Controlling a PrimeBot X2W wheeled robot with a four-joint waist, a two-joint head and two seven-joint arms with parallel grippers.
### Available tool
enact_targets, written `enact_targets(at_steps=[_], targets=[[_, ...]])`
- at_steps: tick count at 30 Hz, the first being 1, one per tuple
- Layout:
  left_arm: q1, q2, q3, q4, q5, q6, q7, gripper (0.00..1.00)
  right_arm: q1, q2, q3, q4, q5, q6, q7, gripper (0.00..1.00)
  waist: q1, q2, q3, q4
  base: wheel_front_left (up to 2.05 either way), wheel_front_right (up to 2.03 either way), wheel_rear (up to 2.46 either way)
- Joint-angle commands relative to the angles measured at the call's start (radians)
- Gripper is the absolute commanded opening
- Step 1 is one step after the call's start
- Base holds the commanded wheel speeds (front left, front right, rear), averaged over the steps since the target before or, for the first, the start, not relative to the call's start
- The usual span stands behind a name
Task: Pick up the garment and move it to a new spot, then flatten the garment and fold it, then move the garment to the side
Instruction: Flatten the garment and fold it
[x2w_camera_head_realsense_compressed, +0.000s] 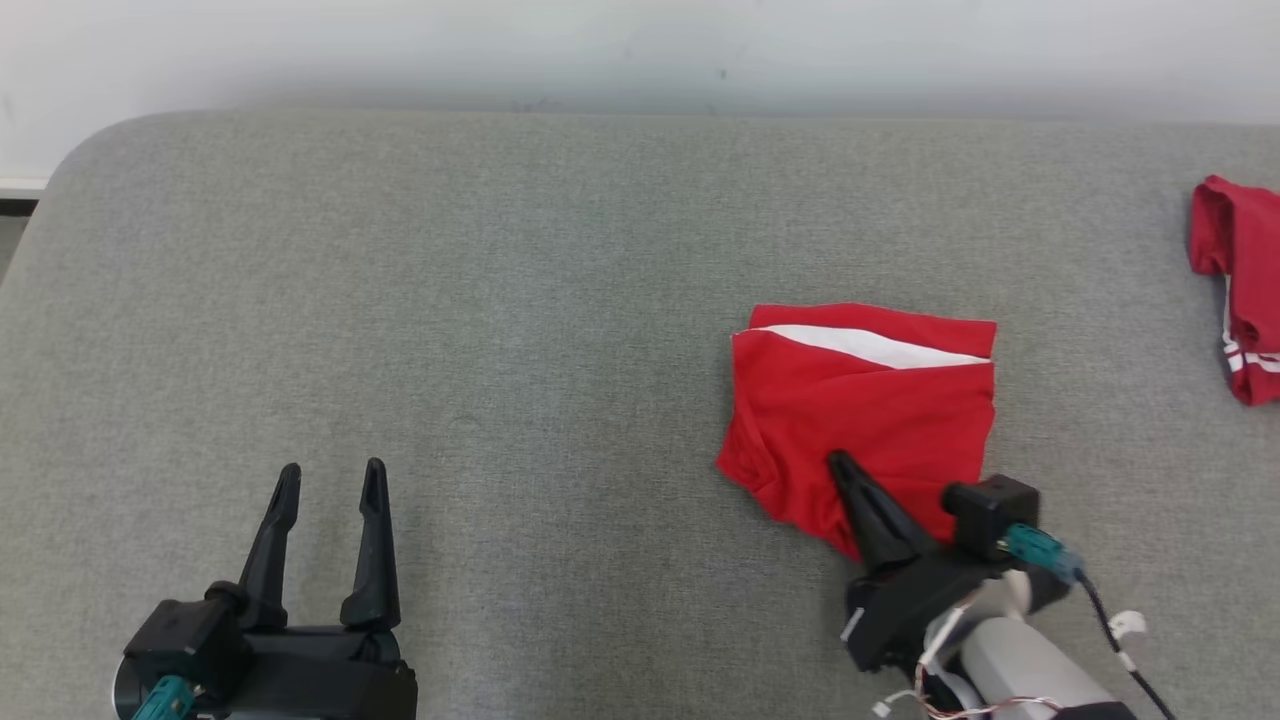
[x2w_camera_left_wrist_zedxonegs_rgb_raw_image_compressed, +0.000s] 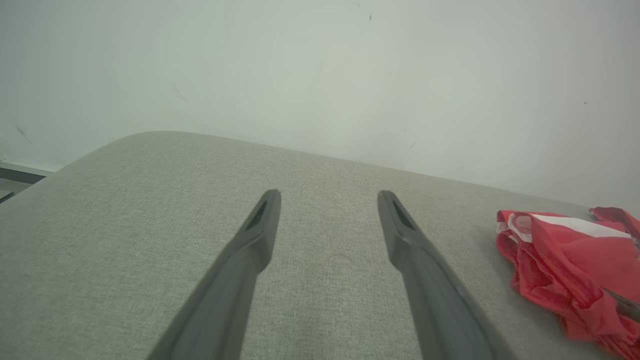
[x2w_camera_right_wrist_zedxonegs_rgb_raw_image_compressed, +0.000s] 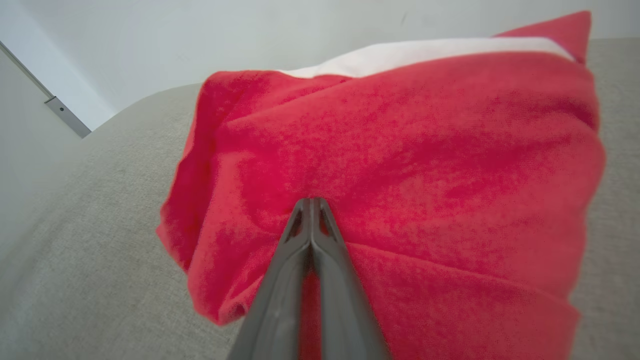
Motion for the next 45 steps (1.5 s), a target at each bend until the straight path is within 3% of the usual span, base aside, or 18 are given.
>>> enact_targets(at_steps=[1,12,17,24,34,43,44,45], targets=[[-0.015,0.002,-0.002,0.004,-0.009,-0.007,0.000,1.00,-0.016,0.018,0.012,0.002,-0.005,0.000,-0.001,0.00,0.0000,0.0000,0.004,0.009,0.00,0.00,0.00],[-0.014,0.002,-0.010,0.012,-0.012,-0.006,0.000,1.00,-0.059,0.092,0.095,0.021,-0.047,0.000,-0.001,0.00,0.0000,0.0000,0.003,0.041,0.00,0.00,0.00],[-0.002,0.002,-0.006,0.021,-0.010,-0.007,0.000,1.00,-0.067,0.095,0.081,0.003,-0.057,0.000,-0.001,0.00,0.0000,0.0000,-0.018,0.027,0.00,0.00,0.00],[0.014,0.002,0.006,0.022,-0.005,-0.011,0.000,1.00,-0.026,0.049,-0.015,-0.083,-0.092,0.000,-0.001,0.00,0.0000,0.0000,-0.047,-0.019,0.00,0.00,0.00],[0.023,0.002,0.038,0.022,0.017,-0.020,0.000,1.00,0.098,-0.029,-0.236,-0.266,-0.169,0.000,-0.001,0.00,0.0000,0.0000,-0.077,-0.110,0.00,0.00,0.00],[0.062,0.002,0.070,0.007,0.064,-0.028,0.000,1.00,0.272,-0.036,-0.341,-0.380,-0.214,0.000,-0.001,0.00,0.0000,0.0000,-0.129,-0.158,0.00,0.00,0.00],[0.068,0.002,0.076,0.008,0.066,-0.030,0.000,1.00,0.287,-0.033,-0.350,-0.392,-0.217,0.000,-0.001,0.34,0.0000,0.0000,-0.133,-0.161,0.00,0.00,0.00],[0.073,0.002,0.082,0.008,0.072,-0.031,0.000,1.00,0.303,-0.029,-0.358,-0.401,-0.220,0.000,-0.001,0.55,0.0000,0.0000,-0.139,-0.165,0.00,0.00,0.00]])
